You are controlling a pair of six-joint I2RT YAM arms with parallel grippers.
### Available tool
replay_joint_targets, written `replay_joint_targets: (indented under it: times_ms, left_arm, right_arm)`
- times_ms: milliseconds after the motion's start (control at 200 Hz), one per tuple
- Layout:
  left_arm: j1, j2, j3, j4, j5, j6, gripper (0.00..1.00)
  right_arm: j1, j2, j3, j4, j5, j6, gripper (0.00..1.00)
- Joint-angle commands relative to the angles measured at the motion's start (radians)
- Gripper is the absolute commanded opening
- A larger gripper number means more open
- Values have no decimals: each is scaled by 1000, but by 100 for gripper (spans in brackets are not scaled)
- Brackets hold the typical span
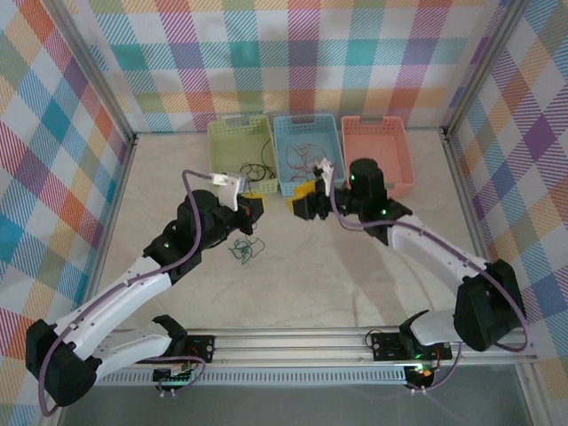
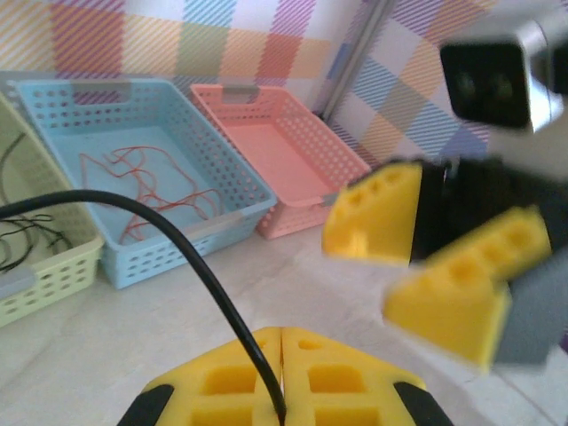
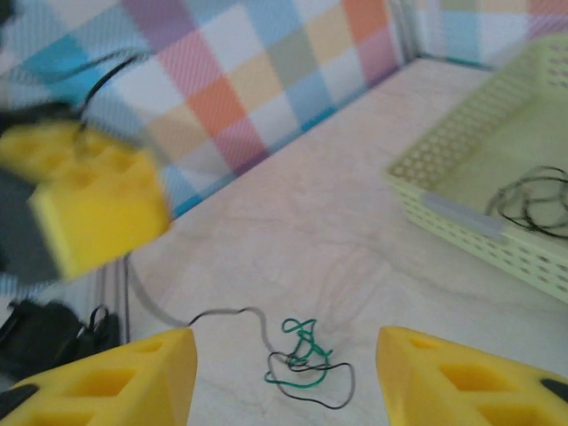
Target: Untangle the cables
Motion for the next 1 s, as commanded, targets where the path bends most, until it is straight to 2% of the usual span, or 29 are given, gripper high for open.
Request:
replay_joint_targets:
  times_ms: [0, 75, 290, 465, 550, 710, 730, 810, 845, 920, 995]
  left_arm:
    - [6, 29, 73, -5, 96, -64, 0]
    - [6, 58, 103, -16, 135, -80, 0]
    - [-1, 99, 153, -62, 174, -101, 0]
    - [-7, 92, 154, -61, 188, -110, 0]
    - [-10, 88, 154, -66, 195, -109, 0]
    - [-12, 68, 145, -80, 183, -99, 0]
    - [-12, 65, 146, -84, 179, -98, 7]
    - [-11, 46, 140, -90, 157, -86, 54]
    - [-11, 31, 135, -92, 145, -79, 69]
    - [-12, -14, 119, -110, 101, -49, 86]
    - [-11, -69, 91, -122, 62, -12, 93]
  right_arm:
    - [41, -24, -120, 262, -101, -94, 62]
    - [80, -27, -138, 261, -100, -156, 66]
    - [166, 27, -110, 305, -75, -224, 69]
    - [193, 101, -83, 342, -20, -227, 62]
    - [197, 122, -80, 371, -32, -210, 53]
    - [198, 89, -109, 408, 34, -184, 5]
    - [198, 80, -117, 417, 49, -178, 0]
    - [192, 36, -145, 423, 115, -140, 0]
    - [187, 15, -150, 422, 140, -115, 0]
    - [166, -29, -153, 391, 168, -57, 0]
    - [140, -67, -171, 394, 187, 8, 0]
